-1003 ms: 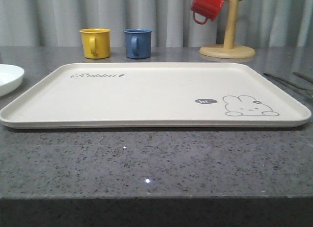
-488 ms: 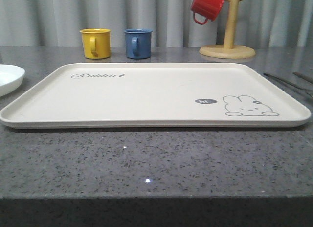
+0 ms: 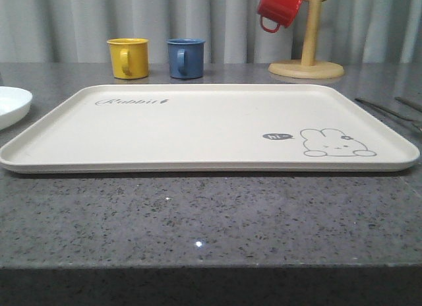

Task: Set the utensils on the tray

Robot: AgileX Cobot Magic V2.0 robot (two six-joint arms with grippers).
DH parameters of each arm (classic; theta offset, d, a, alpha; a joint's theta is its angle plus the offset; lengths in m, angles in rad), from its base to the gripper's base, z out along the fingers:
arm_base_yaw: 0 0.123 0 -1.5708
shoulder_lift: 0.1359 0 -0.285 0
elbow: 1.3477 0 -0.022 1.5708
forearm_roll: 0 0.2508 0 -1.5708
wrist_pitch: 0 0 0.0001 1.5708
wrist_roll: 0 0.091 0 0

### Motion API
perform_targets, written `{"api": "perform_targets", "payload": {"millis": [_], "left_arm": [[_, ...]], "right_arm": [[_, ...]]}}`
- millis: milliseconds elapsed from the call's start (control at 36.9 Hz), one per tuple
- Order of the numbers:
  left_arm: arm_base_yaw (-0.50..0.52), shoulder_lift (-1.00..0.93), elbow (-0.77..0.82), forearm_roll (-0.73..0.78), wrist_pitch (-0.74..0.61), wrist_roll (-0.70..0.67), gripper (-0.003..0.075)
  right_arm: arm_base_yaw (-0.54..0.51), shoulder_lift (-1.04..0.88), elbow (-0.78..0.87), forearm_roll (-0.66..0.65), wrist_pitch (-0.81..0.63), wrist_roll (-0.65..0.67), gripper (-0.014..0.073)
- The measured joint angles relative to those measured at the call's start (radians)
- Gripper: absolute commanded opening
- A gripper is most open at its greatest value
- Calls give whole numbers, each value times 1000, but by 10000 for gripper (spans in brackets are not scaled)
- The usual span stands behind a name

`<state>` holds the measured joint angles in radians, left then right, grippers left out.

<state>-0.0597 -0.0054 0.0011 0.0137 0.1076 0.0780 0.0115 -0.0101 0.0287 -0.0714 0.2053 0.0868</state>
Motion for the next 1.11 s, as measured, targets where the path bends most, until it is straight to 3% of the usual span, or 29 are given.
{"api": "perform_targets", "payload": {"millis": [190, 298, 434, 596, 759, 840, 949, 1111], "left_arm": [[0, 0, -8, 2, -146, 0, -18], [0, 0, -60, 2, -161, 0, -18], [0, 21, -195, 3, -126, 0, -18], [0, 204, -364, 38, 8, 0, -18], [0, 382, -422, 67, 30, 0, -18], [0, 408, -424, 70, 21, 0, -1], [0, 410, -426, 71, 10, 0, 148], [0, 410, -426, 71, 9, 0, 485]], "right_arm": [[0, 0, -19, 18, -77, 0, -67], [0, 0, -106, 25, -64, 0, -67], [0, 8, -246, 25, 9, 0, -67], [0, 184, -462, 33, 137, 0, -67], [0, 349, -542, 39, 157, 0, -67], [0, 381, -544, 40, 158, 0, -22], [0, 385, -544, 40, 160, 0, 137], [0, 385, -544, 40, 160, 0, 420]]}}
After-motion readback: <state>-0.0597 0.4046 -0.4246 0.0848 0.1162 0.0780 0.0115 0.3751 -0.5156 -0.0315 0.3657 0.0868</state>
